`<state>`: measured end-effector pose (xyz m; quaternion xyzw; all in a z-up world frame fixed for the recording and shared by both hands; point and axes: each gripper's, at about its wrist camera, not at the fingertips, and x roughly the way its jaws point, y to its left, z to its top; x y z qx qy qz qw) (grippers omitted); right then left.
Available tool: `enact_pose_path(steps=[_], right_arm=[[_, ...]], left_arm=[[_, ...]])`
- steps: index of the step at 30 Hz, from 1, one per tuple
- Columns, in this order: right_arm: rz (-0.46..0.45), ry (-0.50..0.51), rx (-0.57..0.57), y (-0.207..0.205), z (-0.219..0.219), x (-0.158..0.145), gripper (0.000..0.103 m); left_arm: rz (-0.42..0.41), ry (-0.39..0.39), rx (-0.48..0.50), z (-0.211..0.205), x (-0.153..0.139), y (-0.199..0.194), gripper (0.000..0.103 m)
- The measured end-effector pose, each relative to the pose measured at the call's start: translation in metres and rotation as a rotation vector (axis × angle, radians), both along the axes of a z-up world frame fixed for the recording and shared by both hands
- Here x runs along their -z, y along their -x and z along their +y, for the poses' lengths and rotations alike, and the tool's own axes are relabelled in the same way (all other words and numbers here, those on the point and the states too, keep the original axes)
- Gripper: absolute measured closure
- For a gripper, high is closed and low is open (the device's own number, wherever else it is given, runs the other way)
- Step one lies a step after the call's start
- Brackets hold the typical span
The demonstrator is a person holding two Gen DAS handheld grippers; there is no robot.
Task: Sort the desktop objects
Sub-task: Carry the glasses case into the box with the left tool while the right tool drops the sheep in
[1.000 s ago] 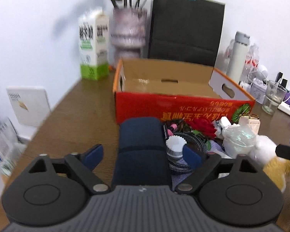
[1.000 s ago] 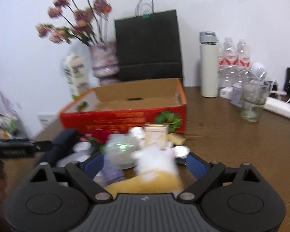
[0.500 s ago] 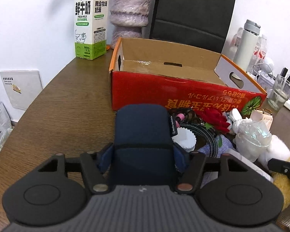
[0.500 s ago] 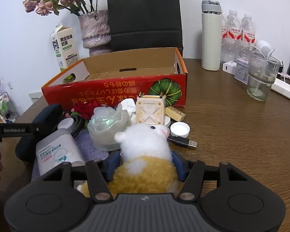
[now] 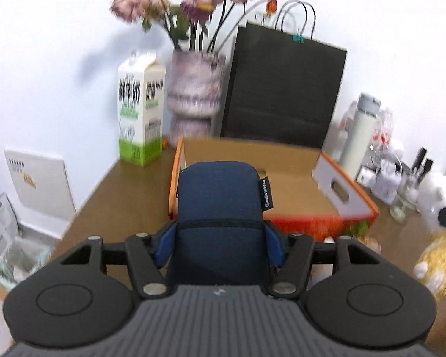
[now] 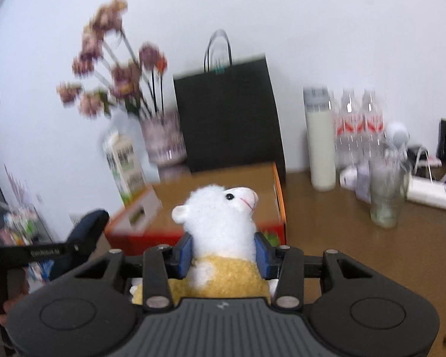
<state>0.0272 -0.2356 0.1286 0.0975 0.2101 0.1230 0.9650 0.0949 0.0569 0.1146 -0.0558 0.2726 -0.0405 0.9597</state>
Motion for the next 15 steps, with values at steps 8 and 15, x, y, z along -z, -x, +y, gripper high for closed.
enact_pose_path(steps=[8,15], right_arm=[[0.085,-0.114,0.029,-0.133,0.01,-0.031,0.061],[0.212,0.063,0.179,-0.219,0.054,0.015,0.062]], left_arm=[[0.106,-0.038,-0.005,-0.021,-0.02,-0.13,0.04],[0.225,-0.149,-0.065,-0.039,0.027,-0.193,0.04]])
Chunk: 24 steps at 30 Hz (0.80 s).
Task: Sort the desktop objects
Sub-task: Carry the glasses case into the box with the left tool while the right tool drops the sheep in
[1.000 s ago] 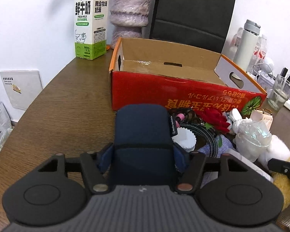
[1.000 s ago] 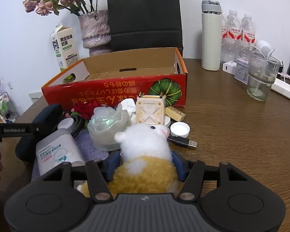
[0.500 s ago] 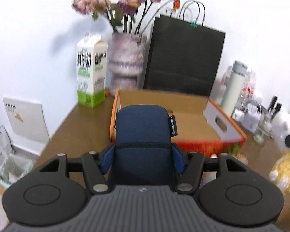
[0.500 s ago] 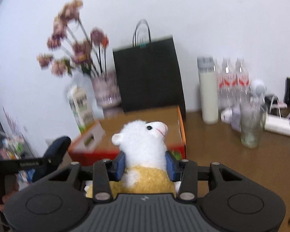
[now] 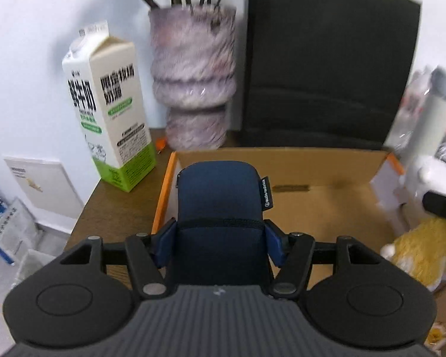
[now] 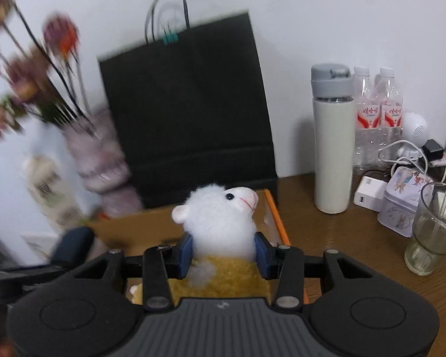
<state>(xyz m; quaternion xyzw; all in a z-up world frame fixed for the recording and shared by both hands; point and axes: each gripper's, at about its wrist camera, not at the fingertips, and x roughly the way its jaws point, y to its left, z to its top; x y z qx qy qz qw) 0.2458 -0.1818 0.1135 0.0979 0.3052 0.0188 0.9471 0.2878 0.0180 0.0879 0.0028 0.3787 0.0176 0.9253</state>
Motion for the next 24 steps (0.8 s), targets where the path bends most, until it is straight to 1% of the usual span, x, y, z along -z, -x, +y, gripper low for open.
enact_pose_path(steps=[3,7,9,11,13,15,17,18,20,21,22,23,24], right_arm=[[0.08,-0.008,-0.001,-0.019,0.004,0.024,0.062],[0.133,0.099,0.037,-0.02,0.012,0.049,0.061],[0.15,0.152,0.041,-0.017,0.015,0.057,0.06],[0.159,0.192,0.048,-0.014,0.015,0.062,0.059],[0.156,0.22,0.059,-0.01,0.016,0.062,0.058],[0.16,0.226,0.053,-0.009,0.015,0.061,0.057],[0.168,0.216,0.042,-0.008,0.015,0.056,0.05],[0.163,0.207,0.041,-0.005,0.014,0.05,0.043],[0.125,0.173,0.024,0.003,0.012,0.035,0.034],[0.101,0.155,0.015,0.008,0.01,0.025,0.032],[0.077,0.139,0.001,0.012,0.008,0.015,0.032],[0.056,0.121,-0.017,0.017,0.007,0.006,0.03],[0.039,0.1,-0.039,0.024,0.005,-0.002,0.026]], left_arm=[[0.052,0.006,-0.006,0.0,0.018,-0.001,0.04],[0.109,-0.021,0.005,-0.002,0.039,0.003,0.04],[0.096,-0.06,0.016,-0.004,0.041,0.008,0.04],[0.08,-0.075,0.01,-0.002,0.039,0.014,0.043],[0.072,-0.079,0.013,-0.001,0.033,0.018,0.041],[0.043,-0.11,0.019,-0.003,0.022,0.023,0.04],[0.004,-0.136,0.023,-0.003,0.006,0.031,0.035],[-0.015,-0.13,0.022,-0.002,-0.003,0.035,0.033],[-0.046,-0.096,0.022,0.004,-0.022,0.042,0.03],[-0.056,-0.077,0.019,0.007,-0.032,0.047,0.03],[-0.064,-0.064,0.019,0.009,-0.038,0.051,0.027],[-0.074,-0.051,0.021,0.011,-0.045,0.057,0.022],[-0.08,-0.044,0.024,0.011,-0.049,0.062,0.02]])
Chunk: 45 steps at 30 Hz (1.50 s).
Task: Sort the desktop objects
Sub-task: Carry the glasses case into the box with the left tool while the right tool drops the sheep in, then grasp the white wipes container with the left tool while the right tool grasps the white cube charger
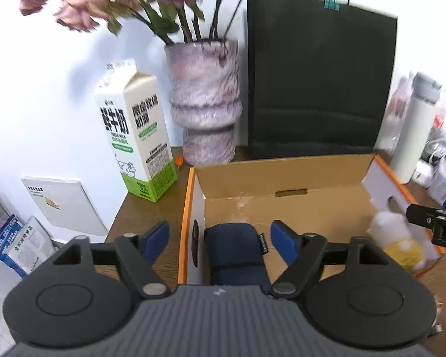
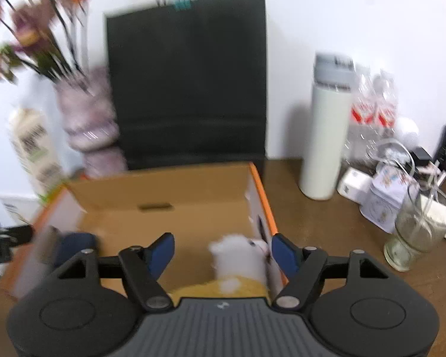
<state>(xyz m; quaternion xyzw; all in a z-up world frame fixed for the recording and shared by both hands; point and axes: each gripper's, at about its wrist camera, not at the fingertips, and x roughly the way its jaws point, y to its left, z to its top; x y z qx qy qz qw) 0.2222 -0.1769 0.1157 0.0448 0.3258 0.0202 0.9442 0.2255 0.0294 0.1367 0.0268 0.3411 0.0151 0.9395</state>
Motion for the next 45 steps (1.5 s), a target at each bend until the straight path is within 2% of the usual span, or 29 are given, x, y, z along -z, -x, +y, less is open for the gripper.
enact_pose_path(steps=[2,6,11,14,16,18,19,24,28,30,33,39,40,41,42,45], right_arm=[[-0.021,-0.05,-0.055,0.013,-0.004,-0.012,0.02],[-0.054,-0.107,-0.141,0.048,-0.013,-0.011,0.016],[-0.053,-0.084,-0.167,0.101,-0.021,0.018,0.016],[-0.048,-0.074,-0.186,0.135,-0.024,0.038,0.016],[-0.052,-0.064,-0.195,0.158,-0.025,0.051,0.016],[-0.041,-0.053,-0.219,0.179,-0.024,0.065,0.016],[-0.025,-0.045,-0.235,0.186,-0.024,0.072,0.016],[0.038,-0.049,-0.235,0.213,-0.032,0.089,0.016],[0.025,-0.015,-0.259,0.231,-0.036,0.087,0.016],[0.007,-0.01,-0.25,0.233,-0.039,0.082,0.018],[-0.027,-0.007,-0.212,0.222,-0.046,0.072,0.019],[-0.081,-0.086,-0.176,0.179,-0.054,0.059,0.023],[-0.078,-0.083,-0.168,0.17,-0.051,0.06,0.023],[-0.068,-0.076,-0.165,0.159,-0.048,0.063,0.026],[-0.055,-0.069,-0.165,0.148,-0.045,0.065,0.034],[-0.039,-0.08,-0.172,0.122,-0.036,0.074,0.041]], left_arm=[[-0.007,0.011,0.009,0.002,-0.002,0.013,0.007],[-0.023,0.038,0.039,0.003,0.014,0.051,0.003],[0.01,0.126,0.063,0.004,0.046,0.106,0.002],[-0.02,0.135,0.102,-0.004,0.065,0.149,0.0],[-0.086,0.137,0.185,-0.012,0.076,0.183,0.0],[-0.088,0.151,0.29,-0.023,0.088,0.209,0.0],[-0.079,0.147,0.311,-0.028,0.093,0.217,0.0],[-0.061,0.047,0.397,-0.049,0.111,0.235,0.0],[-0.081,0.125,0.458,-0.047,0.112,0.229,0.0],[-0.086,0.121,0.462,-0.052,0.112,0.216,0.0],[-0.09,0.075,0.422,-0.06,0.111,0.201,0.0],[-0.044,0.105,0.469,-0.065,0.118,0.184,0.001],[-0.05,0.094,0.469,-0.067,0.12,0.186,0.006],[-0.06,0.085,0.463,-0.067,0.12,0.187,0.015],[-0.064,0.082,0.46,-0.067,0.121,0.188,0.015],[-0.07,0.103,0.432,-0.061,0.118,0.19,0.015]])
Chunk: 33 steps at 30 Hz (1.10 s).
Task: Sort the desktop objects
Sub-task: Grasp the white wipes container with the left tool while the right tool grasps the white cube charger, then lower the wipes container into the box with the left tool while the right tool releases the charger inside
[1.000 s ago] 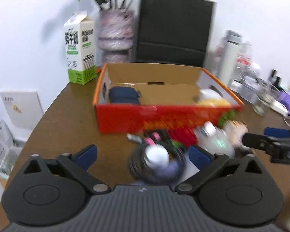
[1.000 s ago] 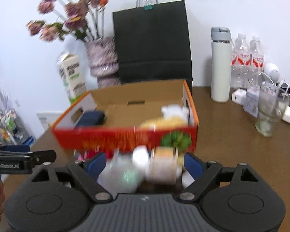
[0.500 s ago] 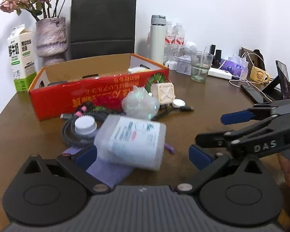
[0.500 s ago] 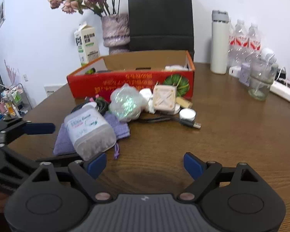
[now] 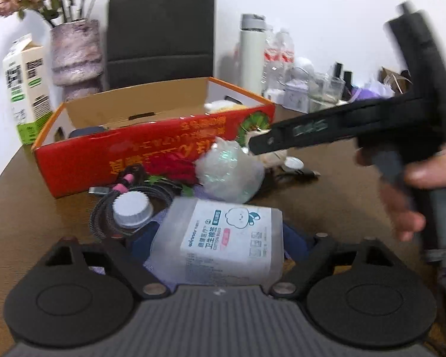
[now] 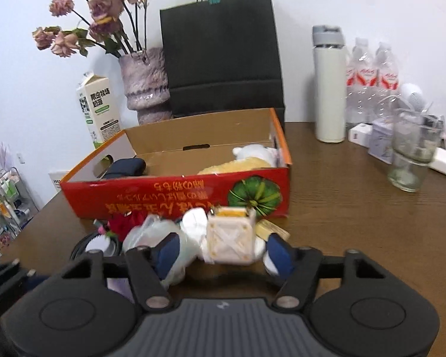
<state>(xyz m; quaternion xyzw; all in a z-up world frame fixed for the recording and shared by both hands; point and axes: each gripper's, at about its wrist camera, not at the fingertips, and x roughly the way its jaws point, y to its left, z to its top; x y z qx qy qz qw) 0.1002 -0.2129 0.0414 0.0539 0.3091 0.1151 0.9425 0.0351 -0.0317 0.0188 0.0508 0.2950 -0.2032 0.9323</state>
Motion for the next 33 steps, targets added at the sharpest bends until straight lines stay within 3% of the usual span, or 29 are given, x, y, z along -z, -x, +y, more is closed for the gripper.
enact_pose_path(steps=[2,3,8,11,14,18,20,24,28,33], right_arm=[[0.023,0.023,0.017,-0.013,0.006,0.007,0.052],[0.04,0.045,0.03,-0.017,0.009,0.011,0.064],[0.061,-0.028,0.042,-0.008,-0.003,0.006,0.064],[0.01,-0.047,0.044,0.013,-0.013,-0.011,0.064],[-0.026,-0.141,0.018,0.035,-0.034,-0.03,0.064],[-0.061,-0.189,0.025,0.043,-0.052,-0.05,0.064],[-0.085,-0.162,0.029,0.033,-0.052,-0.063,0.064],[-0.124,-0.102,-0.007,-0.014,-0.046,-0.095,0.064],[0.011,-0.178,-0.061,-0.11,-0.042,-0.103,0.064],[0.168,-0.054,-0.039,-0.207,-0.009,-0.089,0.064]], left_arm=[[-0.009,0.006,-0.025,0.003,-0.006,0.003,0.017],[-0.022,0.015,-0.035,0.007,-0.01,0.006,0.017],[-0.057,0.082,-0.073,0.024,-0.034,0.013,0.017],[-0.087,0.103,-0.096,0.034,-0.047,0.017,0.017],[-0.107,0.112,-0.123,0.044,-0.062,0.013,0.017],[-0.152,0.103,-0.139,0.056,-0.088,-0.007,0.017],[-0.176,0.084,-0.155,0.061,-0.107,-0.03,0.017],[-0.223,0.055,-0.169,0.065,-0.128,-0.101,0.017],[-0.138,-0.021,-0.228,0.057,-0.116,-0.192,0.018],[-0.058,-0.063,-0.278,0.055,-0.093,-0.274,0.018]])
